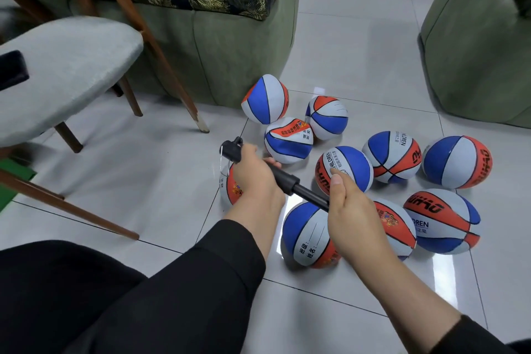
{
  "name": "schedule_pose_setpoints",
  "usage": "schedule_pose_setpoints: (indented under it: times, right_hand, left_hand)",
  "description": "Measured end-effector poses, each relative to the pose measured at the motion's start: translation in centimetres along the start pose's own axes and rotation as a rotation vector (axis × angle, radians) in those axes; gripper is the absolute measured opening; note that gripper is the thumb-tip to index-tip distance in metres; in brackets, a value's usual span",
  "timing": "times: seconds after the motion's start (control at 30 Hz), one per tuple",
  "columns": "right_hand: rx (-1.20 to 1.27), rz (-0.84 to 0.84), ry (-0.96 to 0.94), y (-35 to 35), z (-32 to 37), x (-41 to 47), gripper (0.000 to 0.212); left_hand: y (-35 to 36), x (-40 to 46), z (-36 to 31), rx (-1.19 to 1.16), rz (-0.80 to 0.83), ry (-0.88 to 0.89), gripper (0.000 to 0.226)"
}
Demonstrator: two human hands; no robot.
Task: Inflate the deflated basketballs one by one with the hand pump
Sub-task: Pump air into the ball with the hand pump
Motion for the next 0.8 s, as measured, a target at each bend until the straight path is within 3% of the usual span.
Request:
schedule_pose_setpoints:
  times: [0.2,0.3,0.57,0.8]
  right_hand:
    - [0.029,-0.013,-0.010,1.1,0.9,0.9,0.043]
    - [0.028,-0.011,-0.006,1.3,0.9,1.2,0.049]
    - [0.012,0.022,-0.014,0.2,1.3,0.5,0.051]
    - [-0.017,0.008,-0.014,-1.7,0.1,-0.7,0.050]
  left_hand:
    - [0.4,-0.7,2.9,0.036,-0.007,0.009,0.018]
    - [0.4,-0.7,3.3,0.031,-0.005,0.000,0.020]
    - [0.5,-0.6,1.6,0.062,0.024,-0.050,0.011]
    - [-0.3,0.2,-1.1,0.022,-0.059,-0.047,0.015]
Point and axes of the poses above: each hand's wrist, its own x-axis towards the middle knuckle, its own y-axis out of the palm, z = x × y, the point moved 4 cm from there along x, towards the middle knuckle, and after that the axes turned 15 degrees about -y, right-handed, at the moved point
